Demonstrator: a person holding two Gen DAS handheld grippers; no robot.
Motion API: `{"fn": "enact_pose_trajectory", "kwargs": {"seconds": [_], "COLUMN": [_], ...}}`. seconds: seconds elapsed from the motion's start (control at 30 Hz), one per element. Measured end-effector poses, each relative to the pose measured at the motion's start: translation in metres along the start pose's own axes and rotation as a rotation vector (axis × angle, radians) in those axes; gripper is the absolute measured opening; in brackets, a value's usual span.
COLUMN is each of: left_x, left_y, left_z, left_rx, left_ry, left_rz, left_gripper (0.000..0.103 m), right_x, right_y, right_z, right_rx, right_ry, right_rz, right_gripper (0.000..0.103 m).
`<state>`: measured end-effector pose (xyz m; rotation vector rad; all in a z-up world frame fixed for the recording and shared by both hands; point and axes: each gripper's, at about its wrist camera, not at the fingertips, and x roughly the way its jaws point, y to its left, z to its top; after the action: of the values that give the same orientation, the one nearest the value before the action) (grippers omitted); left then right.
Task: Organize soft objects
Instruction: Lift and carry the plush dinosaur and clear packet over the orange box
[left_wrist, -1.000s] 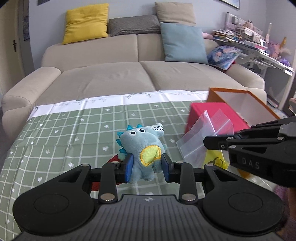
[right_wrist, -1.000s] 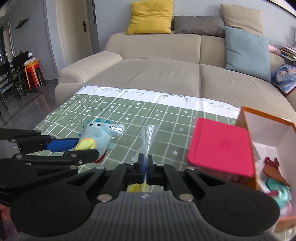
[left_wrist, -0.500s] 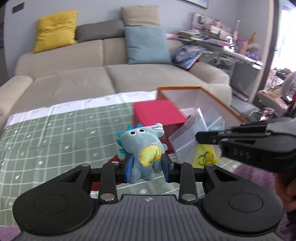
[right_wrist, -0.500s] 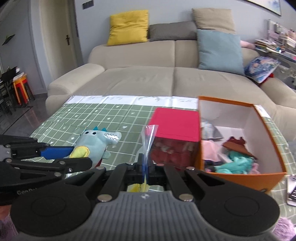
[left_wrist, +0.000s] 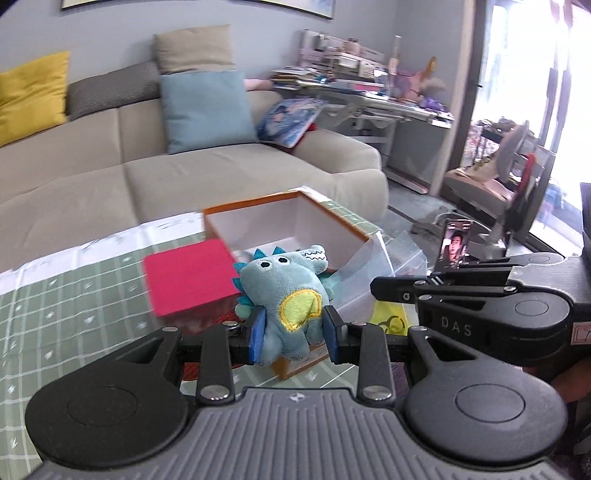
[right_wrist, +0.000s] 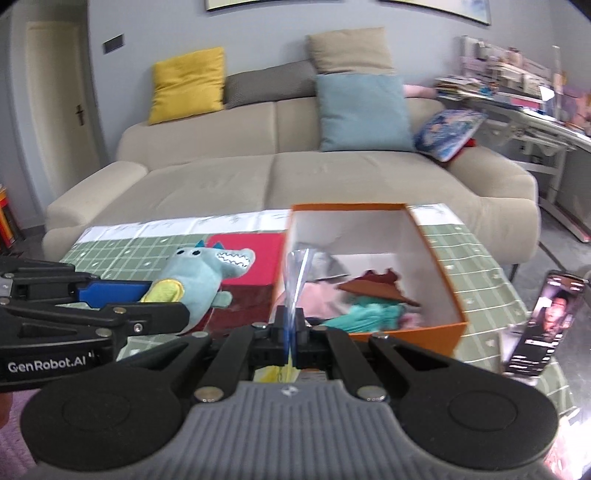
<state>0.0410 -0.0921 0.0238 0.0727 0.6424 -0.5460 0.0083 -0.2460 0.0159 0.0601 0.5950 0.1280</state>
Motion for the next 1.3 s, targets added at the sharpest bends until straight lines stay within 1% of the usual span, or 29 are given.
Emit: {"fn": "enact_pose_trajectory", "kwargs": {"seconds": [0.23,0.4,0.77,0.83,1.07,1.2,1.3], "left_x": [0.029,0.052,0.111,0.123,0.167,0.196,0.217], "left_y": [-0.017,-0.021,-0.022,-0.020,-0.005,0.008,0.019], "left_z": [0.019,0.038,0.085,0.093,0.113,0.120,0.123], "left_rx": [0.027,0.037,0.064,0.067,0.063,0.052,0.033], "left_ry": [-0.003,-0.010,-0.026,-0.031,-0.004,0.045,0.086], "left_rz": [-0.045,-0.058,-0.097,-0.093,-0.069,-0.070,-0.078], "left_gripper": [0.037,0.037,0.037,0.037,0.037,0.037,0.037], "right_x": [0.004,0.015,0.067,0.079,0.126,0.157,0.183], "right_y": [-0.042,-0.065,-0.098,-0.103,-0.119,-0.130,-0.135], "right_z": [0.011,0.023,0.058,0.065,0.082,0.093,0.099], "right_rx": [0.059,0.079,0.030,0.024,0.006,0.003,0.007], "right_ry": [-0.037,-0.072,-0.099,-0.100,-0.077,-0.042,0.004], "right_rz": [-0.056,-0.078,-0.084,-0.085,-0.092,-0.070,-0.039], "right_gripper": [0.000,0.000,0.000,0.000,0.000,0.000,0.000]}}
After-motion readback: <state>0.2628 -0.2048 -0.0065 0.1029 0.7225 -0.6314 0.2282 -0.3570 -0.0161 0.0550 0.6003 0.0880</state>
